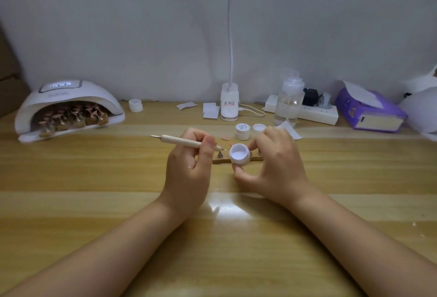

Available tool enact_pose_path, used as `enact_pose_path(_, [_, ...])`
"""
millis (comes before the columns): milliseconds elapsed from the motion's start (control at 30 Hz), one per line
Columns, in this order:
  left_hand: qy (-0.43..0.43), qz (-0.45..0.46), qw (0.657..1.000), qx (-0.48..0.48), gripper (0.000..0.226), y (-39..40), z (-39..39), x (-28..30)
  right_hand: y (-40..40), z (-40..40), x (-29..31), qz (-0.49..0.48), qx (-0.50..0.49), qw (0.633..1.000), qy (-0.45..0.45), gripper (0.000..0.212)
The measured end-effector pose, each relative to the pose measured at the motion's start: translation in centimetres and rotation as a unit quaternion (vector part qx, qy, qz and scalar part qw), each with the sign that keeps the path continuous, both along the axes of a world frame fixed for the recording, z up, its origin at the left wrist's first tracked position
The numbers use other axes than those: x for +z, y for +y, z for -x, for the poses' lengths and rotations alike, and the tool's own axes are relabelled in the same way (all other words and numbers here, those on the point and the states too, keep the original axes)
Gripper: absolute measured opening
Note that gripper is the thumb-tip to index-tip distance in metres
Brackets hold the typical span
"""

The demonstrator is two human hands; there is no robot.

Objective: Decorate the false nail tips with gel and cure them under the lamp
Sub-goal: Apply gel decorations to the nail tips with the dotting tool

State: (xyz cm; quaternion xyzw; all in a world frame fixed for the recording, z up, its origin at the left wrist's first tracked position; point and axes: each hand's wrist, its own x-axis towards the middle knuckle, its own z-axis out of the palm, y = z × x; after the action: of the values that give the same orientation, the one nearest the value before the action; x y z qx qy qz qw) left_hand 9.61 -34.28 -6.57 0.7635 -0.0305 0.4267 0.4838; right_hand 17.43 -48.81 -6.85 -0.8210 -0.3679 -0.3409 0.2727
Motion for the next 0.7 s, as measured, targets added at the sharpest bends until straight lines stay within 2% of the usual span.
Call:
enact_pose_path(367, [0.061,-0.069,0.996,-0.012,0.019,0.01,-0.05,-0.09,0.42,0.35,-0.29,0.027,-0.001,1.0,0.003,0.032])
enact_pose_path(700, [0.067,-0.07,0.995,-0.021,0.018,-0.01,-0.18,-0.33,0.47,0.36,-0.35,0.041,-0.007,0.999,-0.008,0.032])
